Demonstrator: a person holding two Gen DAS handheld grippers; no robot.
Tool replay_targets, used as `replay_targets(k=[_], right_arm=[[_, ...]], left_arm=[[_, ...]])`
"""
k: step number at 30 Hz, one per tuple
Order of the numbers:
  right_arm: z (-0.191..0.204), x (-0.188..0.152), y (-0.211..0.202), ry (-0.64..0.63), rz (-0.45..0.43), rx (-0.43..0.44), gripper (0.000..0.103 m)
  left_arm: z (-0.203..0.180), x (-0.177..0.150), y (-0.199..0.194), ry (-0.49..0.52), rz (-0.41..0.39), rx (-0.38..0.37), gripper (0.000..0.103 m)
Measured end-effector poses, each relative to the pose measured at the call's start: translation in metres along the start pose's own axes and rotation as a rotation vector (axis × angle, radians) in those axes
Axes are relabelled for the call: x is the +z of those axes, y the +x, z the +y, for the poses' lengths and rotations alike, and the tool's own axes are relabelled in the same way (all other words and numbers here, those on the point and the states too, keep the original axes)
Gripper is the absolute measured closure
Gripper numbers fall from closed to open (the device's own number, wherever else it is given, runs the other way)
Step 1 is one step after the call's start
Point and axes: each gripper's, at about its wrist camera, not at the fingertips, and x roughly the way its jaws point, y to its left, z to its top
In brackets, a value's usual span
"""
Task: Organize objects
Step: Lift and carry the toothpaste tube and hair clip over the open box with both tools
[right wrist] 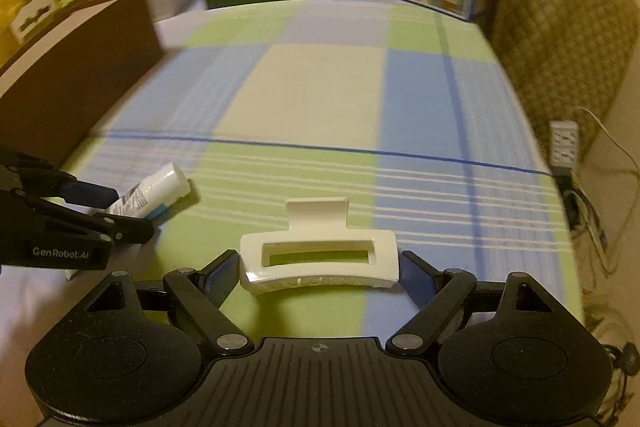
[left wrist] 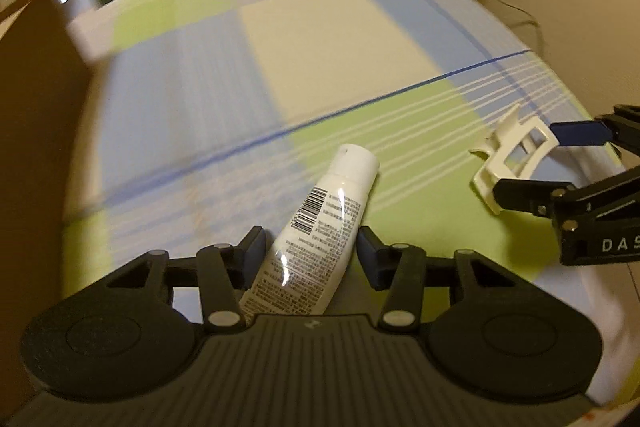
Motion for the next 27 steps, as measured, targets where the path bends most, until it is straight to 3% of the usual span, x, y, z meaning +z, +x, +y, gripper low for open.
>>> replay_targets(k=[7, 12, 18, 21, 27], right_arm=[[0.042, -0.009, 0.000, -0.112, 0.009, 0.081, 0.021], [0.067, -0.017, -0.002, -0.168, 0.012, 0.132, 0.021], [0.085, -0.026, -0.005, -0.204, 0.016, 0.150, 0.021], [0.089, -0.031, -0.008, -0.202, 0.017, 0.145, 0.021], [0.094, -0.037, -0.015, -0.192, 0.023, 0.136, 0.021]], left_arm=[[0.033, -0.043, -0.027, -0.168, 0.026, 0.090, 0.058], [0.046, -0.074, -0.047, -0.228, 0.045, 0.106, 0.058], [0.053, -0.096, -0.061, -0.239, 0.037, 0.085, 0.058], [0.048, -0.097, -0.060, -0.179, 0.038, 0.110, 0.055], [0.043, -0.095, -0.060, -0.150, 0.025, 0.104, 0.064]])
